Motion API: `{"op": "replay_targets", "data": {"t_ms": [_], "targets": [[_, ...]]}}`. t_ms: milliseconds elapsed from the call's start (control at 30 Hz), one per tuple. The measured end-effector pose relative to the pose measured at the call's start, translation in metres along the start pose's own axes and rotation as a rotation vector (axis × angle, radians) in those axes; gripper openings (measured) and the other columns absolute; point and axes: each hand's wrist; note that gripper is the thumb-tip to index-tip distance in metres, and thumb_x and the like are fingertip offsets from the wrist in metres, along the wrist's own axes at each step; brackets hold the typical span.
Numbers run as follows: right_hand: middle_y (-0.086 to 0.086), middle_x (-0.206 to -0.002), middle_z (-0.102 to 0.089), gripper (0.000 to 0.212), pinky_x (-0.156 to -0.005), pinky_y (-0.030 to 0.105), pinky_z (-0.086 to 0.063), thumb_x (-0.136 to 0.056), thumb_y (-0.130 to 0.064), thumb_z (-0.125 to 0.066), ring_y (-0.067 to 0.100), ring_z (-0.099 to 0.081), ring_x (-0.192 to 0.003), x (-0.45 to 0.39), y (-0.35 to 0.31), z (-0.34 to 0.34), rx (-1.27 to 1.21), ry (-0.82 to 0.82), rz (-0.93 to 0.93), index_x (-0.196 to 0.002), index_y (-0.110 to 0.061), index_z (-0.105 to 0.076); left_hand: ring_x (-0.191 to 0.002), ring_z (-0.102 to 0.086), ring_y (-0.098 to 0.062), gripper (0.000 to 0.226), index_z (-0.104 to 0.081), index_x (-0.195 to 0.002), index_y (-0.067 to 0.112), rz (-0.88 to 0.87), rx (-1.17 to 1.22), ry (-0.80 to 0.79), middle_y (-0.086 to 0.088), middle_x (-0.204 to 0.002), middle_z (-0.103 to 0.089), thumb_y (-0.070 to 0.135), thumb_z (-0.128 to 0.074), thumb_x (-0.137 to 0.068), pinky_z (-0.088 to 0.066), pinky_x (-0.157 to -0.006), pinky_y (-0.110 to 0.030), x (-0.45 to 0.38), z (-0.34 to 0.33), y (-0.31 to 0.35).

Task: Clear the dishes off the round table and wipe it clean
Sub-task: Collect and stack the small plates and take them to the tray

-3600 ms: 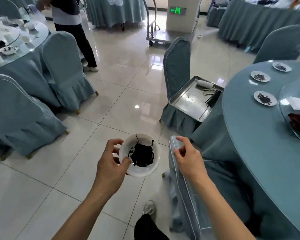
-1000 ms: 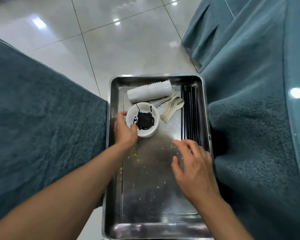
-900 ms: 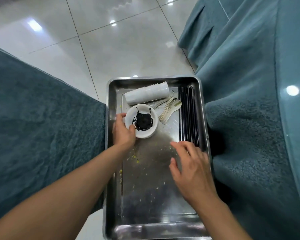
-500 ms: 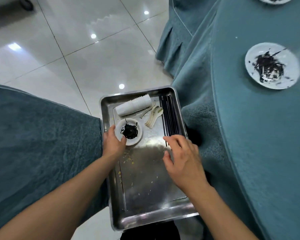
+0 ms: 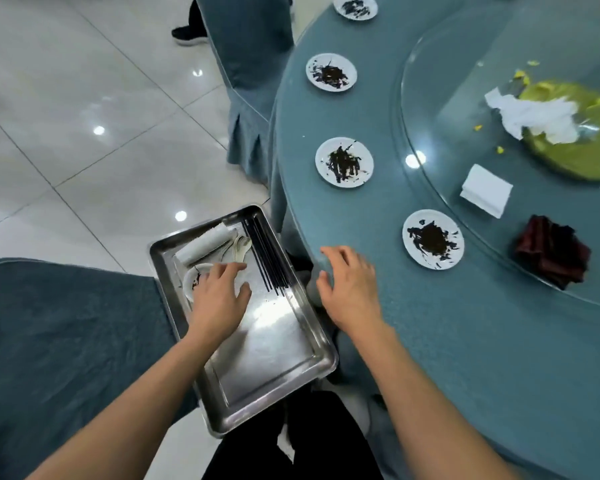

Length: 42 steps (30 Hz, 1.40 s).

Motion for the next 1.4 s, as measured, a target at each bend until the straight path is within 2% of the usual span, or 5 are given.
{"op": "replay_targets", "data": {"t_ms": [333,633,1033,1233,1400], "targets": [[0.003,-0.114,-0.059,0.042,-0.085,0.047,-0.047,-0.084,-0.029,-0.055,0.031,-0.06,-0.099,0.038,0.097,0.054,-0.033,0.119,-0.189,-0.124,-0.021,-0.061,-0.118,-0.054,-0.036,0.038,-0.059,-0.135,0.022,-0.19,-0.036,-0.056,-0.007,-0.129,-0.061,0.025,-0.059,-0.097,-0.037,-0.103,-0.045,0.001,-0.012,0.123],[0.006,-0.116,-0.063,0.045,-0.087,0.047,-0.047,-0.084,-0.021,-0.071,0.035,-0.063,-0.099,0.013,0.204,0.086,-0.019,0.044,-0.293,-0.128,-0.019,-0.064,-0.119,-0.054,-0.035,0.038,-0.055,-0.136,0.021,-0.097,-0.076,-0.127,-0.01,-0.133,-0.059,0.028,-0.055,-0.099,-0.04,-0.106,-0.044,-0.079,-0.049,0.207],[0.006,-0.117,-0.064,0.038,-0.09,0.045,-0.048,-0.086,-0.019,-0.068,0.03,-0.061,-0.107,-0.015,0.28,0.084,-0.108,-0.003,-0.311,-0.124,-0.018,-0.063,-0.118,-0.061,-0.038,0.037,-0.063,-0.124,0.003,0.545,0.357,0.075,-0.019,-0.123,-0.067,0.03,-0.055,-0.099,-0.046,-0.099,-0.037,-0.188,-0.067,0.246],[0.005,-0.116,-0.066,0.033,-0.088,0.043,-0.049,-0.089,-0.024,-0.066,0.028,-0.063,-0.106,-0.025,0.285,0.08,-0.079,-0.019,-0.319,-0.121,-0.017,-0.061,-0.06,-0.074,-0.031,0.032,-0.061,-0.079,0.011,0.76,0.67,0.188,-0.018,-0.074,-0.072,0.039,-0.077,-0.079,-0.064,-0.072,-0.048,-0.232,-0.085,0.216],[0.004,-0.103,-0.07,0.025,-0.079,0.04,-0.049,-0.091,-0.029,-0.066,0.032,-0.066,-0.094,-0.034,0.279,0.08,-0.074,-0.045,-0.344,-0.111,-0.019,-0.056,-0.045,-0.064,-0.027,0.009,-0.062,-0.095,0.002,0.827,0.804,0.245,-0.017,-0.073,-0.065,0.0,-0.068,-0.088,-0.063,-0.062,-0.048,-0.23,-0.076,0.23]]}}
Point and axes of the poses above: each hand's wrist, its own x-axis away from the middle knuckle, its own z-axis out of the back of the hand, y = z × x
